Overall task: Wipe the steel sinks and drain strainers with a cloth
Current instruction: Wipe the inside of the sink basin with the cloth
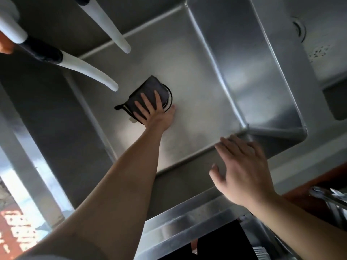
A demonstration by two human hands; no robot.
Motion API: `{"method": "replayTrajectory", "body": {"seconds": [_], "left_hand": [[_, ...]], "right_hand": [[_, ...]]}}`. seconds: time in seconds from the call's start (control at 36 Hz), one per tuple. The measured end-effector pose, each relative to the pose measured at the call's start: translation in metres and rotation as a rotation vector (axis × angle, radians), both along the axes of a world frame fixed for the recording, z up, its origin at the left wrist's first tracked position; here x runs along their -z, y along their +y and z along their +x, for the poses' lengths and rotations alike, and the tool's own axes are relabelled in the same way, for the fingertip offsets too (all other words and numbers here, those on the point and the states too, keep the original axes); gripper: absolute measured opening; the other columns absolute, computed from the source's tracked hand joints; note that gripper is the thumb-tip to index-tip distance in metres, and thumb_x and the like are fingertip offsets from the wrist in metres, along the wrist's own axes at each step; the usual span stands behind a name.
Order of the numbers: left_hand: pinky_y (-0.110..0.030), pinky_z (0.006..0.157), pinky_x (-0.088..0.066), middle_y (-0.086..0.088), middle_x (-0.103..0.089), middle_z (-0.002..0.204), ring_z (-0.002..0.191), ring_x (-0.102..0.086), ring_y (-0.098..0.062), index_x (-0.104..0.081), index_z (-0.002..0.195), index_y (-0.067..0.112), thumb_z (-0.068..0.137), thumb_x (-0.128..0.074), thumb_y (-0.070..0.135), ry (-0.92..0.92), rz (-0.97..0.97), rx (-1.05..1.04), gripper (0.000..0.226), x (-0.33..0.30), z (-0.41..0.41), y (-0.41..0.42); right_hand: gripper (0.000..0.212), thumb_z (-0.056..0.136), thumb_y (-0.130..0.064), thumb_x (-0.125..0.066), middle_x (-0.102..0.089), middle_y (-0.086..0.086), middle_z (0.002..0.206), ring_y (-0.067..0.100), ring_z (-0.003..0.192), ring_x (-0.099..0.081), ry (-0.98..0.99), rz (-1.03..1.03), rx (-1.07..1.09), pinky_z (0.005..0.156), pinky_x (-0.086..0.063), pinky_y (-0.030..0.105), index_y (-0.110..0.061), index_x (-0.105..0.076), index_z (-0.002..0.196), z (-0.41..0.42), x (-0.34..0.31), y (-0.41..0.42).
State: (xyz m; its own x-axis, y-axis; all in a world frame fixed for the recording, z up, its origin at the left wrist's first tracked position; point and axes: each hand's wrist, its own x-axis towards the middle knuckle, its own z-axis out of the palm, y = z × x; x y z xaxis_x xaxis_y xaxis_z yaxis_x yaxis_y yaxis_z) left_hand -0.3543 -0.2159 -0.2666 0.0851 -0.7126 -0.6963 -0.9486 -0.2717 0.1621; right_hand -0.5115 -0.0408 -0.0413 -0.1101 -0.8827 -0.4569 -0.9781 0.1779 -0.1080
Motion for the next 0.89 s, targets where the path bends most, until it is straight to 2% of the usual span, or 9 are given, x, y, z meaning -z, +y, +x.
{"method": "replayTrajectory", "body": {"seconds": [0.08, 0.22, 0.31, 0.42, 0.5, 0.58, 0.67, 0.78, 0.89], "left_hand": [[-0.052, 0.104, 0.033, 0.002, 0.037, 0.159, 0.143, 0.038, -0.032, 0.015, 0.152, 0.048, 0.073, -0.014, 0.091, -0.032, -0.026, 0.212, 0.094, 0.002, 0.017, 0.014], [-0.051, 0.117, 0.017, 0.008, 0.030, 0.162, 0.148, 0.030, -0.027, 0.010, 0.151, 0.053, 0.081, -0.016, 0.086, -0.006, -0.030, 0.373, 0.082, -0.002, 0.052, 0.020], [-0.051, 0.120, 0.012, 0.007, 0.028, 0.163, 0.150, 0.027, -0.026, 0.012, 0.151, 0.053, 0.082, -0.017, 0.085, -0.011, -0.022, 0.383, 0.081, -0.010, 0.068, 0.034], [-0.052, 0.121, 0.007, 0.001, 0.026, 0.164, 0.151, 0.021, -0.031, 0.017, 0.151, 0.050, 0.084, -0.028, 0.084, -0.036, 0.017, 0.358, 0.088, -0.022, 0.081, 0.077], [-0.055, 0.119, 0.005, 0.000, 0.031, 0.162, 0.151, 0.020, -0.035, 0.022, 0.149, 0.048, 0.083, -0.036, 0.083, -0.027, 0.117, 0.342, 0.095, -0.035, 0.080, 0.111], [-0.057, 0.118, -0.001, -0.003, 0.030, 0.163, 0.151, 0.014, -0.039, 0.018, 0.152, 0.044, 0.084, -0.048, 0.073, -0.020, 0.215, 0.358, 0.099, -0.048, 0.068, 0.129], [-0.056, 0.118, -0.005, -0.006, 0.007, 0.166, 0.150, 0.000, -0.036, -0.004, 0.156, 0.039, 0.086, -0.055, 0.056, -0.014, 0.152, 0.339, 0.089, -0.060, 0.065, 0.126], [-0.052, 0.114, -0.021, -0.008, -0.030, 0.156, 0.141, -0.027, -0.034, -0.029, 0.150, 0.028, 0.080, -0.065, 0.042, -0.002, -0.178, 0.152, 0.080, -0.066, 0.083, 0.097], [-0.048, 0.108, -0.030, -0.014, -0.056, 0.133, 0.126, -0.047, -0.036, -0.035, 0.144, 0.021, 0.080, -0.071, 0.038, 0.007, -0.140, 0.038, 0.075, -0.056, 0.106, 0.076]], "right_hand": [[0.049, 0.079, -0.039, -0.056, -0.068, 0.008, 0.128, 0.028, 0.127, -0.057, -0.003, -0.002, 0.000, 0.103, -0.041, 0.050, -0.010, -0.070, 0.116, 0.000, -0.001, 0.000], [0.047, 0.078, -0.036, -0.058, -0.070, 0.007, 0.123, 0.028, 0.124, -0.060, -0.013, -0.030, 0.008, 0.101, -0.043, 0.049, -0.009, -0.071, 0.114, 0.000, 0.000, 0.000], [0.045, 0.078, -0.035, -0.058, -0.072, 0.005, 0.118, 0.027, 0.121, -0.061, -0.019, -0.044, 0.014, 0.100, -0.043, 0.048, -0.009, -0.071, 0.112, 0.001, -0.002, 0.000], [0.046, 0.078, -0.038, -0.054, -0.071, 0.003, 0.115, 0.025, 0.122, -0.060, -0.003, -0.027, 0.008, 0.100, -0.043, 0.047, -0.011, -0.071, 0.112, 0.000, -0.001, 0.000], [0.045, 0.079, -0.038, -0.053, -0.071, 0.003, 0.114, 0.026, 0.123, -0.059, 0.000, -0.013, 0.004, 0.100, -0.042, 0.047, -0.012, -0.070, 0.111, -0.001, -0.001, 0.000], [0.041, 0.078, -0.039, -0.052, -0.072, 0.002, 0.109, 0.025, 0.120, -0.060, 0.006, -0.033, -0.002, 0.098, -0.042, 0.045, -0.014, -0.070, 0.106, -0.001, 0.000, 0.000], [0.036, 0.077, -0.037, -0.052, -0.071, 0.001, 0.103, 0.025, 0.114, -0.062, 0.000, -0.070, -0.004, 0.094, -0.043, 0.044, -0.014, -0.069, 0.100, -0.001, 0.002, 0.000], [0.034, 0.079, -0.037, -0.051, -0.071, 0.001, 0.100, 0.024, 0.110, -0.063, -0.007, -0.091, -0.011, 0.091, -0.043, 0.045, -0.014, -0.069, 0.098, -0.002, 0.004, 0.001], [0.037, 0.079, -0.037, -0.049, -0.072, 0.001, 0.100, 0.023, 0.110, -0.063, -0.001, -0.094, -0.008, 0.093, -0.043, 0.045, -0.013, -0.070, 0.097, -0.001, 0.006, 0.001]]}}
